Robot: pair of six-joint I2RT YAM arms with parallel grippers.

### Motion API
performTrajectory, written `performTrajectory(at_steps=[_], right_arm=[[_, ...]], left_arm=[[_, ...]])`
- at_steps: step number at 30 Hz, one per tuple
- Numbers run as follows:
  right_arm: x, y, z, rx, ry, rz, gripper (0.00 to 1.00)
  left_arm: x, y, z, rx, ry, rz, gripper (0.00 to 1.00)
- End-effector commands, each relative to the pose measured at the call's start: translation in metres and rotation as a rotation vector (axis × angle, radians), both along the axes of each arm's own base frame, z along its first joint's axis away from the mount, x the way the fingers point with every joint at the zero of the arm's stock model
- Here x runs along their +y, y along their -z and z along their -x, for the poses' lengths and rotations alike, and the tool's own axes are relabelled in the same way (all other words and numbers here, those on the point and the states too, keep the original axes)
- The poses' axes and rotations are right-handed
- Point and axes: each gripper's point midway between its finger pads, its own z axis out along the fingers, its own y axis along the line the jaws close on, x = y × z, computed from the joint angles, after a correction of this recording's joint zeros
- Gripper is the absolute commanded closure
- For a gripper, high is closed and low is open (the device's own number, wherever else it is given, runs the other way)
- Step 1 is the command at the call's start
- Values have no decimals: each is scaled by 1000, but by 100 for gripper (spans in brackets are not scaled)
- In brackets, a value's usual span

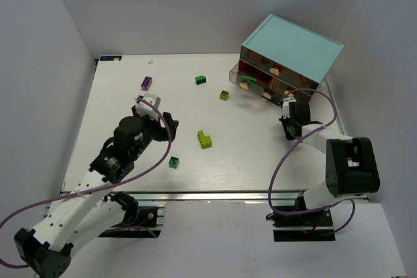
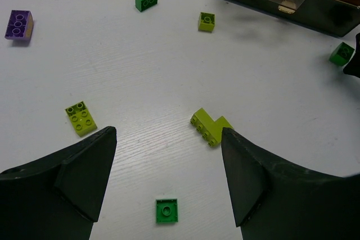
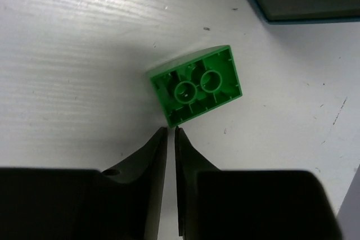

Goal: Sort the legos into containers by color

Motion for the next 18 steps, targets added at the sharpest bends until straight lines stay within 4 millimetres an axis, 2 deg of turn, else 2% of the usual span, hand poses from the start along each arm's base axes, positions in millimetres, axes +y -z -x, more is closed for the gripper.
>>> performTrajectory(at_steps=[1, 2, 7, 9, 11, 12, 15, 16, 18], right_arm=[[6, -2, 9, 4, -114, 12, 83], [7, -6, 9, -10, -114, 3, 83], [22, -37, 11, -73, -152, -85, 55], [29, -53, 12, -91, -246, -85, 45], [46, -71, 16, -119, -368, -129, 36], [55, -74, 23, -117, -519, -113, 30], [66, -85, 33, -137, -750, -59, 26], [73, -86, 44, -110, -918, -28, 27], [73, -82, 51, -62, -1035, 12, 32]], left_arm=[[3, 2, -2, -17, -14, -4, 15], [4, 1, -3, -25, -18, -1, 15], [7, 5, -1, -42, -26, -19, 15], [8, 7, -2, -45, -26, -29, 15], [8, 10, -3, -45, -24, -37, 15], [7, 11, -2, -43, -17, -42, 15], [5, 13, -1, -39, -5, -41, 14], [5, 12, -1, -42, -3, -40, 13], [6, 12, -1, -44, -7, -41, 13]])
